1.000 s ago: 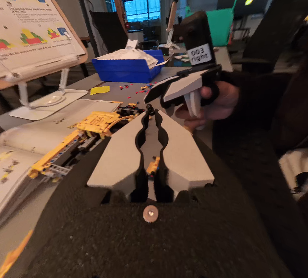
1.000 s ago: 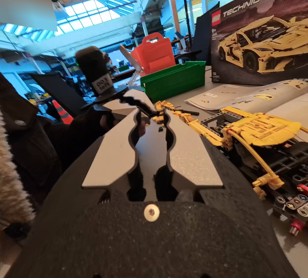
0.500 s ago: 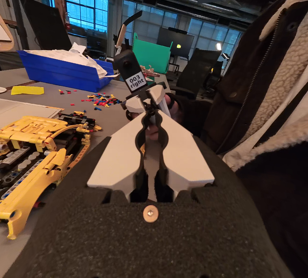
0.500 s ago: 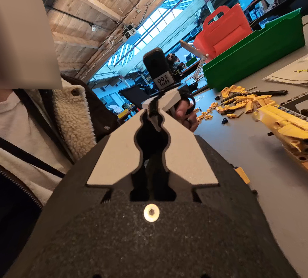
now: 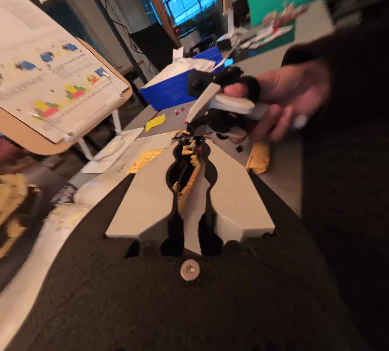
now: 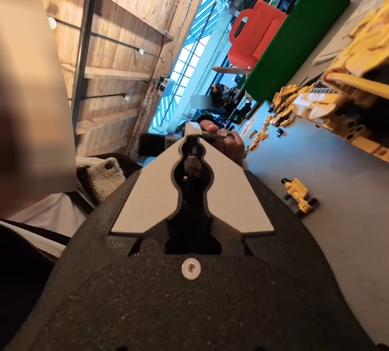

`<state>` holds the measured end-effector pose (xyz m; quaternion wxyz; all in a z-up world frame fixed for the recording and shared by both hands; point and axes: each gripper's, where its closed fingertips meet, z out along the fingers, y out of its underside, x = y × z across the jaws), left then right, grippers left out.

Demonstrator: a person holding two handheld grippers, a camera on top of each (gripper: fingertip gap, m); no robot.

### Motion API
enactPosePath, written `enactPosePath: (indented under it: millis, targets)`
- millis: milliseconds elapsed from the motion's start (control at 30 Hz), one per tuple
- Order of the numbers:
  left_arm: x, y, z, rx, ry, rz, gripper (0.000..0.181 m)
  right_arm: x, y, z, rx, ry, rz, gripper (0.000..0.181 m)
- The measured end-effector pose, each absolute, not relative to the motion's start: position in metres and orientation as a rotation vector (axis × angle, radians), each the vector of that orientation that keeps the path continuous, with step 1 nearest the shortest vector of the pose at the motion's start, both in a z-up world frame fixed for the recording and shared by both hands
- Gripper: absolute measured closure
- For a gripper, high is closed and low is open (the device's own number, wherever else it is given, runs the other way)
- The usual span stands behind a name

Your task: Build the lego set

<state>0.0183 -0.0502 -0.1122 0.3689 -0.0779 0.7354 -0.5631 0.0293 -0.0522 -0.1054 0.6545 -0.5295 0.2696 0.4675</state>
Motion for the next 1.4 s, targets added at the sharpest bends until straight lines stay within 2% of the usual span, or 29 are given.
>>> enactPosePath:
  millis: [200, 567, 733, 967, 1300, 1400]
  targets:
    - [0.018, -0.053, -0.113, -0.14, 1.857, -1.37, 0.165, 0.018, -0.046, -0.108, -1.215, 0.596, 1.142, 0.176]
    - [0.01, -0.059, -0.111, -0.072, 1.848, -1.403, 0.181, 0.017, -0.044, -0.114, -1.23, 0.62, 1.176, 0.175]
    - [0.01, -0.059, -0.11, -0.083, 1.846, -1.423, 0.181, 0.017, -0.045, -0.113, -1.224, 0.62, 1.186, 0.176]
    - [0.01, -0.061, -0.117, -0.078, 1.876, -1.398, 0.171, 0.019, -0.047, -0.111, -1.201, 0.626, 1.196, 0.176]
    - [0.015, -0.057, -0.116, -0.082, 1.866, -1.359, 0.178, 0.019, -0.046, -0.114, -1.245, 0.62, 1.145, 0.175]
    - [0.015, -0.053, -0.113, -0.117, 1.876, -1.401, 0.179, 0.034, -0.068, -0.103, -1.34, 0.536, 0.913, 0.172]
